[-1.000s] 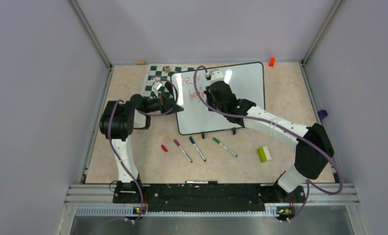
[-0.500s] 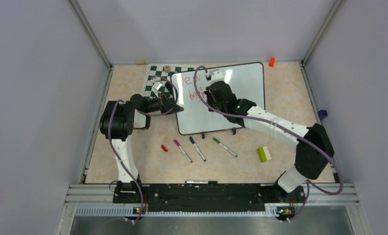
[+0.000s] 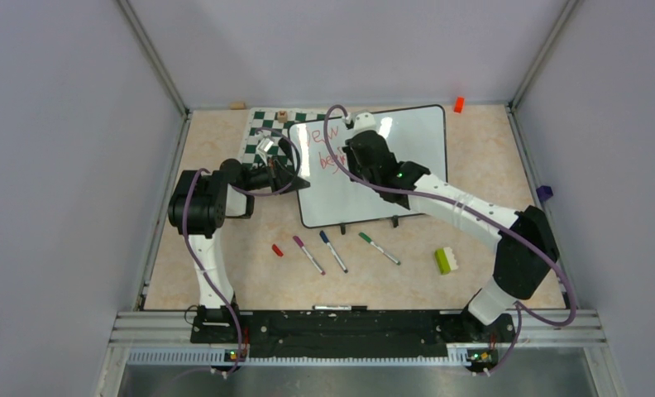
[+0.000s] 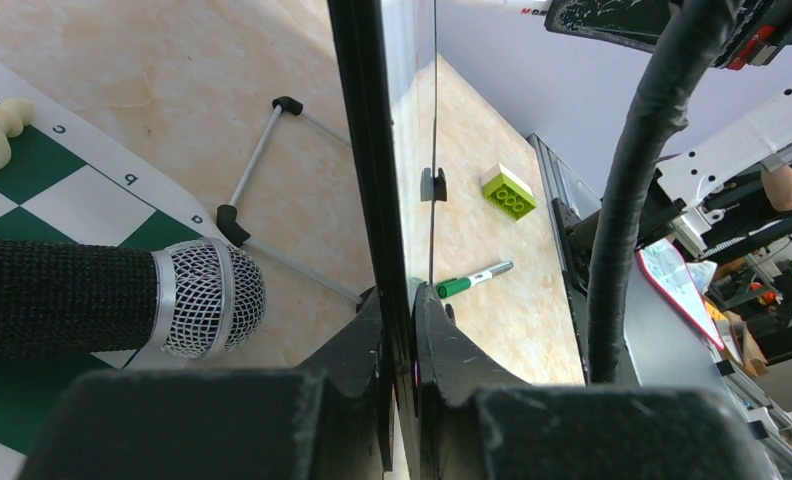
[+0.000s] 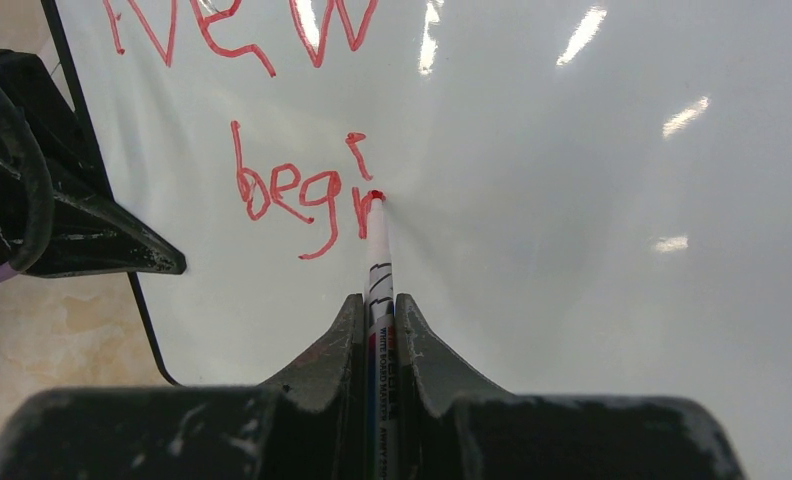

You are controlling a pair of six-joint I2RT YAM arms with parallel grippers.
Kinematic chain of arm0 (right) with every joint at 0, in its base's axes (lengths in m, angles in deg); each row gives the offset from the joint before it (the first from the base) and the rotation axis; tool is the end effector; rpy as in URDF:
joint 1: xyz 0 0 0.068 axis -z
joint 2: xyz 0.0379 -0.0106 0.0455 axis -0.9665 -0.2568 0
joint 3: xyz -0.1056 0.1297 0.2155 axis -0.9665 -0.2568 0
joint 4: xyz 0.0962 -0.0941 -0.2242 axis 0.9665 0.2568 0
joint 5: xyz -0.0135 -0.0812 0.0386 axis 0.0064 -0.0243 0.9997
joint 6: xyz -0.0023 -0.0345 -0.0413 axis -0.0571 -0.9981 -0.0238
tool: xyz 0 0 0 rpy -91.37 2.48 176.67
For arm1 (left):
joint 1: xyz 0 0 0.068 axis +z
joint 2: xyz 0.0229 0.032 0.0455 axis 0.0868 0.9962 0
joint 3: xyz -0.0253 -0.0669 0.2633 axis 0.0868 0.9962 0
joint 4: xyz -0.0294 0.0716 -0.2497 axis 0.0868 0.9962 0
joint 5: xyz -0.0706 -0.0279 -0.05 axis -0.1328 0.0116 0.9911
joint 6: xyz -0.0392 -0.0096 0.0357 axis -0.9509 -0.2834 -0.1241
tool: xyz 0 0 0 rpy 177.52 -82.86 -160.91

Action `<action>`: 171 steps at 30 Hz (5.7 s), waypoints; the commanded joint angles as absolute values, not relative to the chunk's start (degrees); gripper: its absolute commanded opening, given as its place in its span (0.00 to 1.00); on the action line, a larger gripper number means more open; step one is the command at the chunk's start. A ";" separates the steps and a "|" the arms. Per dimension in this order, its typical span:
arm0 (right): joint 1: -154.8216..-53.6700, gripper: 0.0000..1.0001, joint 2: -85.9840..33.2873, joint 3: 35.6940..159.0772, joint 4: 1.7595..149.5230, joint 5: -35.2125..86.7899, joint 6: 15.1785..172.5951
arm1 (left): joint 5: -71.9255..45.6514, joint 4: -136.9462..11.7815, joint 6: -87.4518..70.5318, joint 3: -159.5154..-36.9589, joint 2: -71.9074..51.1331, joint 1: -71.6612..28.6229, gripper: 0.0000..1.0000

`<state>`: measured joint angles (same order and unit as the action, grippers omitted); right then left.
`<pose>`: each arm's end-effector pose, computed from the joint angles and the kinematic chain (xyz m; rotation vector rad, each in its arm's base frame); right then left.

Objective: Write a sentence on the whiteboard

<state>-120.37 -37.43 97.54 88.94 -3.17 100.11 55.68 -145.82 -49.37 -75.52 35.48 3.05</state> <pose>0.2727 0.2568 0.3118 -0.3569 2.0369 0.2371 0.3688 -0.0472 0.1443 0.6048 1.6594 -1.6006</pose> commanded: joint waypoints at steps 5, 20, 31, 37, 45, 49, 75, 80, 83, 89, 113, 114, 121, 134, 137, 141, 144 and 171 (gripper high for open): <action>-119.06 0.00 -37.99 99.72 89.89 -8.62 99.26 | 57.08 -153.29 -40.42 -75.70 35.18 3.11 0.00; -119.06 0.00 -34.24 94.22 90.34 -8.09 100.46 | 57.07 -153.29 -40.38 -75.67 35.20 3.07 0.00; -119.03 0.00 -33.75 92.03 90.48 -4.58 101.74 | 57.02 -153.29 -40.23 -75.57 35.14 3.07 0.00; -118.98 0.00 -33.64 94.74 91.48 -5.11 101.16 | 57.05 -153.29 -40.23 -75.57 35.17 3.13 0.00; -116.77 0.00 -31.30 97.42 92.05 -0.34 101.47 | 57.08 -153.29 -40.15 -75.53 35.13 3.11 0.00; -115.79 0.00 -30.85 97.60 92.09 0.38 101.32 | 57.08 -153.27 -40.16 -75.46 35.14 3.13 0.00; -115.39 0.00 -34.69 100.78 92.39 1.46 100.61 | 57.14 -153.27 -40.19 -75.52 35.14 3.09 0.00; -115.38 0.00 -35.81 101.10 92.36 0.37 100.30 | 57.13 -153.27 -40.13 -75.50 35.14 3.12 0.00; -115.44 0.00 -36.27 101.01 92.33 0.08 100.26 | 57.12 -153.29 -40.16 -75.56 35.08 3.06 0.00; -115.38 0.00 -35.26 98.79 92.44 -0.03 100.67 | 57.16 -153.29 -40.23 -75.58 35.14 3.09 0.00; -115.37 0.00 -32.98 95.61 91.89 0.86 101.80 | 57.11 -153.29 -40.04 -75.46 35.04 3.12 0.00; -115.37 0.00 -33.26 95.99 91.94 0.69 101.65 | 57.10 -153.29 -40.08 -75.46 35.05 3.11 0.00; -115.37 0.00 -35.09 98.50 92.64 0.15 100.84 | 57.18 -153.29 -40.04 -75.51 35.05 3.09 0.00; -115.22 0.00 -36.47 100.77 92.66 -1.06 100.06 | 57.14 -153.29 -40.03 -75.47 34.99 3.13 0.00; -115.08 0.00 -36.57 101.02 92.94 -1.70 100.06 | 57.23 -153.29 -40.06 -75.46 35.05 3.13 0.00; -114.89 0.00 -35.94 100.75 93.60 -2.28 100.19 | 57.23 -153.29 -40.09 -75.47 35.01 3.12 0.00; -114.78 0.00 -35.24 100.00 93.65 -2.45 100.23 | 57.26 -153.29 -40.11 -75.44 34.95 3.12 0.00; -114.32 0.00 -31.58 94.46 94.12 -2.36 101.10 | 57.16 -153.28 -39.96 -75.32 34.97 3.11 0.00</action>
